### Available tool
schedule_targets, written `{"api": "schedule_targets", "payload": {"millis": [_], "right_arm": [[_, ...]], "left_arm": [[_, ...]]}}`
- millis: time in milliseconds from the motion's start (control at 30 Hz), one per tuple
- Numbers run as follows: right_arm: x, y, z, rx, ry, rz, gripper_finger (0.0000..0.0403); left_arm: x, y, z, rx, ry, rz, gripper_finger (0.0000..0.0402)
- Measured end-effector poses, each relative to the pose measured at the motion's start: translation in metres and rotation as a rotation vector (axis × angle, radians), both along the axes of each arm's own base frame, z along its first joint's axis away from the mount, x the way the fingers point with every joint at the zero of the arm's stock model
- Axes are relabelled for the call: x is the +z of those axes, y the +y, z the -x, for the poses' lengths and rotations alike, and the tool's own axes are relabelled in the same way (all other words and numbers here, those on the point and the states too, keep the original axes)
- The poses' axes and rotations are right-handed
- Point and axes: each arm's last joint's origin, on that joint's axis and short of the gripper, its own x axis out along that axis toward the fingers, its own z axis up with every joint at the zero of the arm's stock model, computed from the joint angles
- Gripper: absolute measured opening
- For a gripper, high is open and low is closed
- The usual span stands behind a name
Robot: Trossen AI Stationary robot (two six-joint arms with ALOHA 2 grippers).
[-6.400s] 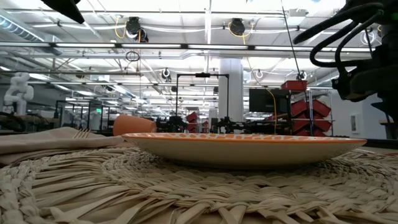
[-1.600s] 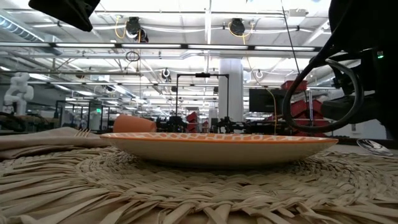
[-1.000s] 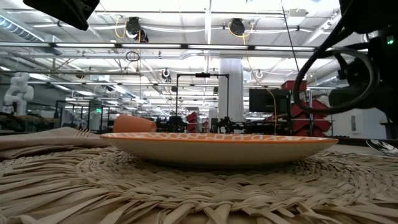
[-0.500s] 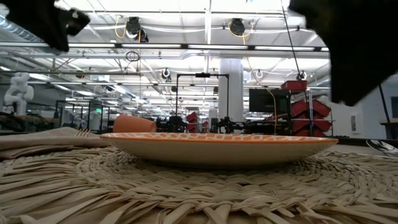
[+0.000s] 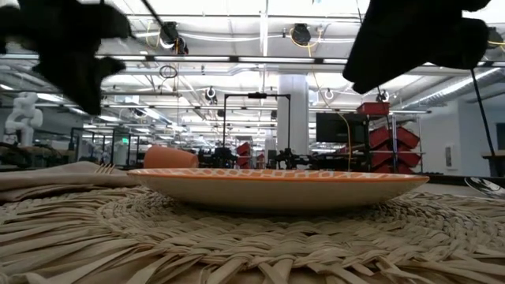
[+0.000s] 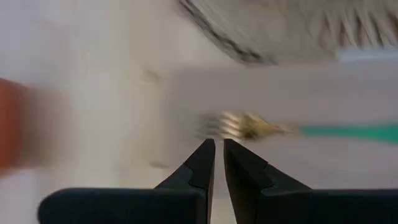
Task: Set table place
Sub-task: Adjust the napkin
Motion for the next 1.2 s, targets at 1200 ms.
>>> {"api": "schedule_targets", "payload": {"millis": [1200], "right_arm": [[0.002,0.005,-0.004,0.304,0.057,0.112,0.0086]], "left_arm": [[-0.088,-0.064,-0.029,0.186,0.343,0.207,0.0022]]}}
